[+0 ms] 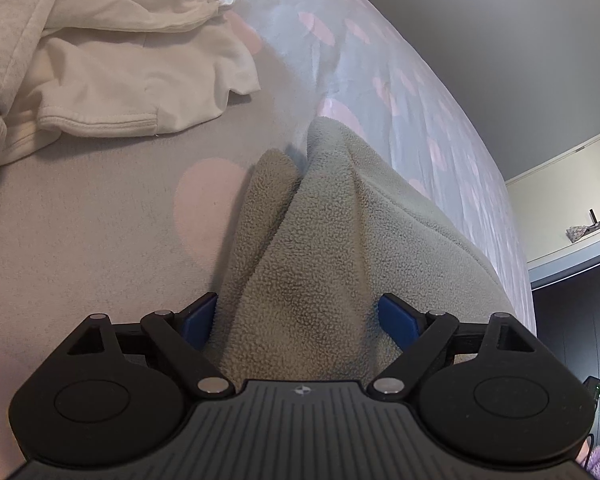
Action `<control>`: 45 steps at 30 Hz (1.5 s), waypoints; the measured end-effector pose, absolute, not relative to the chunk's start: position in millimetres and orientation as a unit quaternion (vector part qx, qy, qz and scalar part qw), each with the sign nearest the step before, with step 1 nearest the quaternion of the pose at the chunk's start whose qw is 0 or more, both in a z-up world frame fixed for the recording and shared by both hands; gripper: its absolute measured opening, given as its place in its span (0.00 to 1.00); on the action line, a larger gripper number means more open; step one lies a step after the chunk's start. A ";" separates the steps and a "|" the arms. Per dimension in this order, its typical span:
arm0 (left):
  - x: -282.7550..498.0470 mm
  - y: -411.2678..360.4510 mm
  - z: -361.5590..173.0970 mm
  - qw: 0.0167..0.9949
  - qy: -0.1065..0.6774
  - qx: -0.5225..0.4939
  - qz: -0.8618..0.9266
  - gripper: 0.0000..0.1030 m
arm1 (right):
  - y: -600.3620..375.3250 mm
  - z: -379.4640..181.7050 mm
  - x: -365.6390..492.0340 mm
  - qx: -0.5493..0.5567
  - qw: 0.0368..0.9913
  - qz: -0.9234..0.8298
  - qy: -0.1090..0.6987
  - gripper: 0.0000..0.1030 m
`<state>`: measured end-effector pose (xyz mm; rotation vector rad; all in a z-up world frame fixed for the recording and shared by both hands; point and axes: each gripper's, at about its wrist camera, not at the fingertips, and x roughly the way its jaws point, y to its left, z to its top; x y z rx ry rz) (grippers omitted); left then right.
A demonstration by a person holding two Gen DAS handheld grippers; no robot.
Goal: Fold clothes
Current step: 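Grasp the folded hoodie edge with the left gripper while the right gripper grasps it too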
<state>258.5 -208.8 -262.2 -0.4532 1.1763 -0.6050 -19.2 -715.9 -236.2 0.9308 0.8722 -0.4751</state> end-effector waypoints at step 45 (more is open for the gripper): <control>260.5 -203.4 -267.9 0.751 0.551 -0.224 -0.287 0.88 | -714.5 -230.1 1.7 0.420 0.780 -0.148 0.440 0.79</control>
